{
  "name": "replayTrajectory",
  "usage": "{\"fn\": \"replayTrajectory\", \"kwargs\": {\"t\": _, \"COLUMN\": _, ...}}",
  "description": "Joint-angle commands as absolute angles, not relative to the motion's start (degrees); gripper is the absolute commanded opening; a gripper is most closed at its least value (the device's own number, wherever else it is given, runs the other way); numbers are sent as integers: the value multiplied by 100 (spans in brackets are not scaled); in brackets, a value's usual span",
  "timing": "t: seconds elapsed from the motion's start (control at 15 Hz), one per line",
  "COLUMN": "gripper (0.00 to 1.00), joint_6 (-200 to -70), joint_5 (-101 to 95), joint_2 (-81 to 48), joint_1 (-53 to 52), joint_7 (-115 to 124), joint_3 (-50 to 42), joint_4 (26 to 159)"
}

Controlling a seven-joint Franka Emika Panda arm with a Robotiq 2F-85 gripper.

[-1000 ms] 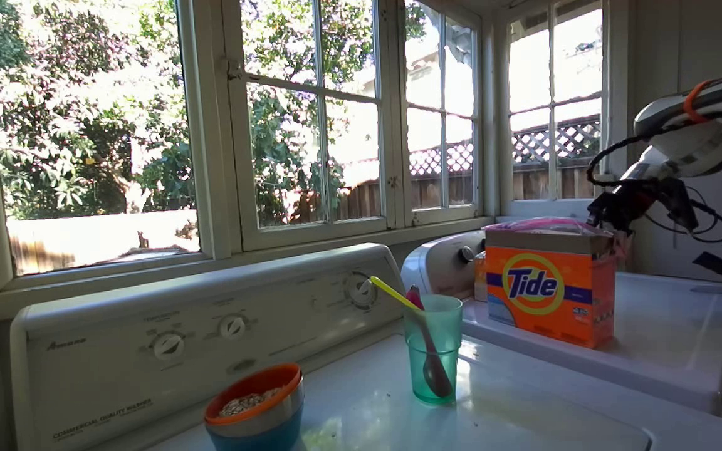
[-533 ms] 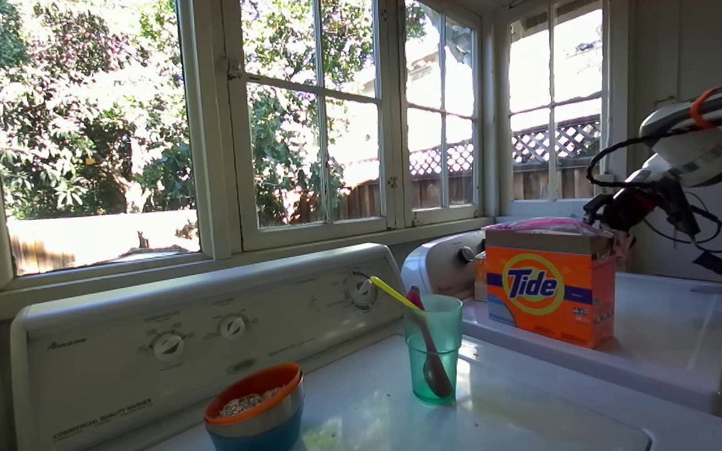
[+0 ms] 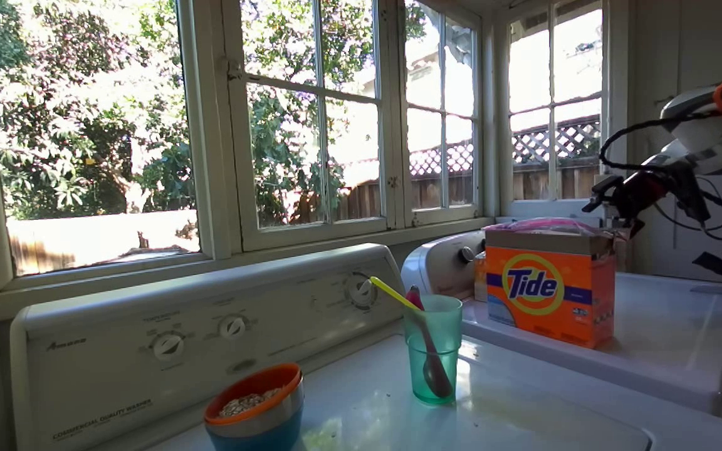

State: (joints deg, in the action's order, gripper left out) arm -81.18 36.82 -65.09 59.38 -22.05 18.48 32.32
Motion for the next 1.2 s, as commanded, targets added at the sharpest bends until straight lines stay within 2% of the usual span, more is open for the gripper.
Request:
{"fn": "replayTrajectory", "kwargs": {"t": 0.0, "gripper": 100, "joint_6": -7903, "joint_5": 3817, "joint_2": -6524, "joint_1": 6090, "joint_7": -2204, "joint_3": 2022, "joint_4": 2910}}
{"fn": "replayTrajectory", "kwargs": {"t": 0.47, "gripper": 100, "joint_6": -7575, "joint_5": 3678, "joint_2": -6484, "joint_1": 6092, "joint_7": -2609, "joint_3": 2283, "joint_4": 2748}}
{"fn": "replayTrajectory", "kwargs": {"t": 0.53, "gripper": 100, "joint_6": -7257, "joint_5": 3817, "joint_2": -6886, "joint_1": 5904, "joint_7": -2599, "joint_3": 2135, "joint_4": 1954}}
{"fn": "replayTrajectory", "kwargs": {"t": 0.67, "gripper": 100, "joint_6": -7106, "joint_5": 3823, "joint_2": -6932, "joint_1": 5917, "joint_7": -2780, "joint_3": 2171, "joint_4": 1770}}
{"fn": "replayTrajectory", "kwargs": {"t": 0.73, "gripper": 100, "joint_6": -7322, "joint_5": 3824, "joint_2": -6507, "joint_1": 6084, "joint_7": -3099, "joint_3": 2204, "joint_4": 2487}}
{"fn": "replayTrajectory", "kwargs": {"t": 1.13, "gripper": 100, "joint_6": -7186, "joint_5": 3912, "joint_2": -6294, "joint_1": 6214, "joint_7": -3916, "joint_3": 2283, "joint_4": 2427}}
